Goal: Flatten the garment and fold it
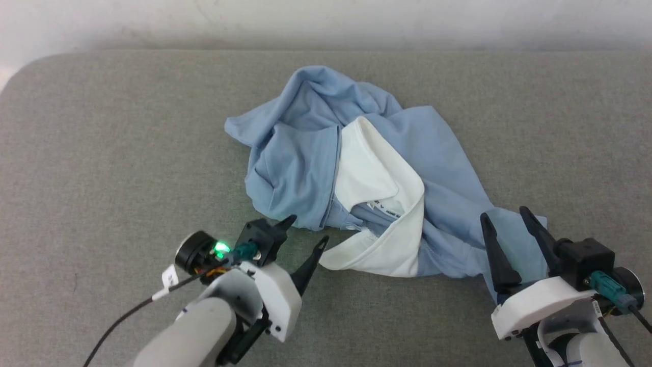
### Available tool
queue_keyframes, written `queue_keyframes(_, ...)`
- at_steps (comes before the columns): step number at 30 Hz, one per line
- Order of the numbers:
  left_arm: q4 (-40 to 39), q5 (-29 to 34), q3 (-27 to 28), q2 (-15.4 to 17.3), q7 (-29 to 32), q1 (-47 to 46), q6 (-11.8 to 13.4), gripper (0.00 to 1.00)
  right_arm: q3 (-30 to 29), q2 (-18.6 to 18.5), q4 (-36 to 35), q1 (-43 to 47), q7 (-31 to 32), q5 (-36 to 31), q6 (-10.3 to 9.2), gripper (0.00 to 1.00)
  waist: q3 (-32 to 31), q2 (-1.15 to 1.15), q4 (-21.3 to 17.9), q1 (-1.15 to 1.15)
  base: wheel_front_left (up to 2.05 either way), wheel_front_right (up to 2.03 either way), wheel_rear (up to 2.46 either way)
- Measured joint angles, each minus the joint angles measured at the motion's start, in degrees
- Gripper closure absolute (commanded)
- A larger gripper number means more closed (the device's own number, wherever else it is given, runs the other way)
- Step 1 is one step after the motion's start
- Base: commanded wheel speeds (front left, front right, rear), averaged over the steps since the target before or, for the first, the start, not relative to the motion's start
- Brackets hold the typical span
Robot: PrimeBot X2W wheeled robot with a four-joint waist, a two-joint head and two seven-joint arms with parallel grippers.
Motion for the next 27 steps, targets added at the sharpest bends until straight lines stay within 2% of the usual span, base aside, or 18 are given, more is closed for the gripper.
queue_keyframes(6, 1.3, 0.9, -0.7, -0.4, 3.7, -3.2, 0.2, 0.00, 0.3, 0.0, 0.9, -0.8, -0.2, 0.0, 0.00, 0.00, 2.2, 0.00, -0.8, 0.00, 0.00, 0.00, 0.00)
queue_keyframes(12, 3.8, 1.1, -1.0, -1.4, 3.7, -4.7, 0.5, 0.00, -0.1, 0.0, 1.8, -1.4, -1.0, 0.0, 0.00, 0.00, 3.6, 0.00, -2.1, 0.00, 0.00, 0.00, 0.00)
queue_keyframes(14, 4.4, 0.9, -1.0, -1.7, 3.7, -4.9, 0.5, 0.95, -0.3, 0.0, 2.3, -1.4, -1.0, 0.1, 0.00, 0.00, 3.9, 0.00, -2.4, 0.00, 0.00, 0.00, 0.00)
queue_keyframes(15, 4.6, 0.9, -1.1, -1.8, 3.7, -4.9, 0.5, 1.00, -0.4, 0.0, 2.5, -1.5, -1.2, 0.2, 0.00, 0.00, 3.9, 0.00, -2.5, 0.00, 0.00, 0.00, 0.00)
queue_keyframes(21, 3.8, -0.6, -0.7, -1.9, 2.6, -4.7, 0.1, 1.00, -0.9, 0.0, 4.4, -1.5, -1.6, 0.2, 0.00, 0.00, 2.5, 0.00, -2.1, -0.01, 0.00, 0.00, 0.00)
queue_keyframes(25, 1.8, -1.7, 0.8, -1.9, 0.8, -3.5, 1.5, 1.00, -0.8, 0.0, 5.2, -1.2, -1.6, 0.1, 0.00, 0.00, 0.8, 0.00, -1.3, -0.01, 0.00, 0.00, 0.00)
queue_keyframes(27, 0.2, -3.1, 2.7, -2.1, -1.3, -2.0, 3.1, 1.00, -0.7, 0.0, 5.4, -1.0, -1.6, 0.1, 0.00, 0.00, -0.2, 0.00, -0.8, -0.01, 0.00, 0.00, 0.00)
